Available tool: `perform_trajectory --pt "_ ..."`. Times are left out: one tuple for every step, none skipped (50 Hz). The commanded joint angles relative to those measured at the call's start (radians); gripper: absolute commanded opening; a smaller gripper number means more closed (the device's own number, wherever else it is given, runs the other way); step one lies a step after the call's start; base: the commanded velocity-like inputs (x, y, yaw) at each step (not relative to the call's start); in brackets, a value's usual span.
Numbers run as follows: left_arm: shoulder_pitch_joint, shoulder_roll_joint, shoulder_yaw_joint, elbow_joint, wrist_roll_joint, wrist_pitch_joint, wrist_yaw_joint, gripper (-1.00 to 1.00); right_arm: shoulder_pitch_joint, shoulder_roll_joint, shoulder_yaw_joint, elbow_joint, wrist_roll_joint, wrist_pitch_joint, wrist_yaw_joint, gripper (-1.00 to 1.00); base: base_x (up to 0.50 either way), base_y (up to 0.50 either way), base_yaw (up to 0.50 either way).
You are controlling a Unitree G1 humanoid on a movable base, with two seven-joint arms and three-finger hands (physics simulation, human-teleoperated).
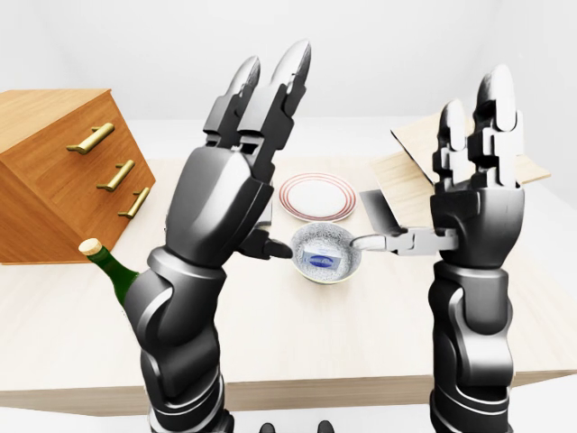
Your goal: Pick up the cream cheese and put it in the bowl.
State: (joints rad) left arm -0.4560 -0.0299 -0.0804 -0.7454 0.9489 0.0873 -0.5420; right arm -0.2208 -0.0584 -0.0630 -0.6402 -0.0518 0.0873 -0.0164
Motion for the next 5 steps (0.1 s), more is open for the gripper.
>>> perform_trajectory --pt "0.072 0.0 0.002 -0.214 -0.118 0.0 0.028 1.0 -0.046 -0.004 0.015 -0.191 -0.003 0.0 0.001 1.0 0.0 0.0 0.0" --pt "0.072 0.003 0.001 -0.215 -0.122 0.0 0.031 1.0 -0.047 -0.004 0.015 -0.191 -0.004 0.0 0.001 1.0 0.0 0.0 0.0" --pt "0.081 0.005 0.009 -0.219 -0.148 0.0 0.043 1.0 -0.057 -0.005 0.026 -0.19 -0.014 0.0 0.0 1.0 0.0 0.0 0.0" --pt "0.082 0.008 0.009 -0.22 -0.153 0.0 0.047 1.0 -0.057 -0.005 0.027 -0.19 -0.016 0.0 0.001 1.0 0.0 0.0 0.0" --pt "0.086 0.009 0.009 -0.222 -0.182 0.0 0.05 1.0 -0.061 -0.002 0.03 -0.188 -0.019 0.0 0.003 1.0 0.0 0.0 0.0"
